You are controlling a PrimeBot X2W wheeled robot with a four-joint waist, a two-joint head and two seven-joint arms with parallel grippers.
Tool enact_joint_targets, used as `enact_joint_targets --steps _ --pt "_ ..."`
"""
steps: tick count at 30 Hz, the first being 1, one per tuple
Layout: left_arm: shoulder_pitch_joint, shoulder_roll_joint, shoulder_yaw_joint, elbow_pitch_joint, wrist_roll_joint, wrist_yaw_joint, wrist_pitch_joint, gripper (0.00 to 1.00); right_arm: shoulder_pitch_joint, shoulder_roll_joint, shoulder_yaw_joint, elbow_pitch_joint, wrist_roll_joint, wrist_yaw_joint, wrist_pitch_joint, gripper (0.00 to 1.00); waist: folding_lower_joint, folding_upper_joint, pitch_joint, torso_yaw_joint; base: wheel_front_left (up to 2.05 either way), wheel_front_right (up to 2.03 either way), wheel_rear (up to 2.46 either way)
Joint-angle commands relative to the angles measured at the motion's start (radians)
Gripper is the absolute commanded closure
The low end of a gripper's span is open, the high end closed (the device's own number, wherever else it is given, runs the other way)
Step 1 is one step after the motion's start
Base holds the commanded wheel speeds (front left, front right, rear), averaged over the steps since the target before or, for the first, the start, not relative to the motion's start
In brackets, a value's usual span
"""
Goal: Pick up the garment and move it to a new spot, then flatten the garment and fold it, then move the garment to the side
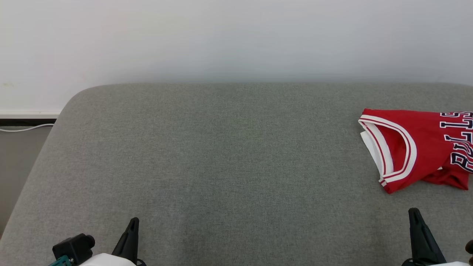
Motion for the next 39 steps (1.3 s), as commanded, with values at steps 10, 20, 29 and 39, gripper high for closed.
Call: enact_joint_targets --steps 10,20,29,39 --pt "-0.070 -0.021 0.080 0.005 -0.089 -0.051 0.026 1.00 -0.068 -0.024 0.004 0.002 0.148 0.000 0.024 1.00 -0.0002 -0.0001 0.002 -0.006 0.00 0.00 0.00" --pt "-0.084 -0.054 0.132 0.028 -0.165 -0.092 0.050 1.00 -0.093 -0.028 0.005 0.027 0.275 0.000 0.046 1.00 -0.0002 -0.0001 0.003 -0.012 0.00 0.00 0.00" --pt "-0.095 -0.080 0.173 0.046 -0.225 -0.126 0.070 1.00 -0.114 -0.031 0.004 0.047 0.375 0.000 0.064 1.00 -0.0002 -0.0001 0.004 -0.017 0.00 0.00 0.00" --pt "-0.108 -0.113 0.225 0.069 -0.299 -0.167 0.094 1.00 -0.140 -0.033 0.003 0.071 0.500 0.000 0.088 1.00 -0.0002 -0.0001 0.006 -0.023 0.00 0.00 0.00"
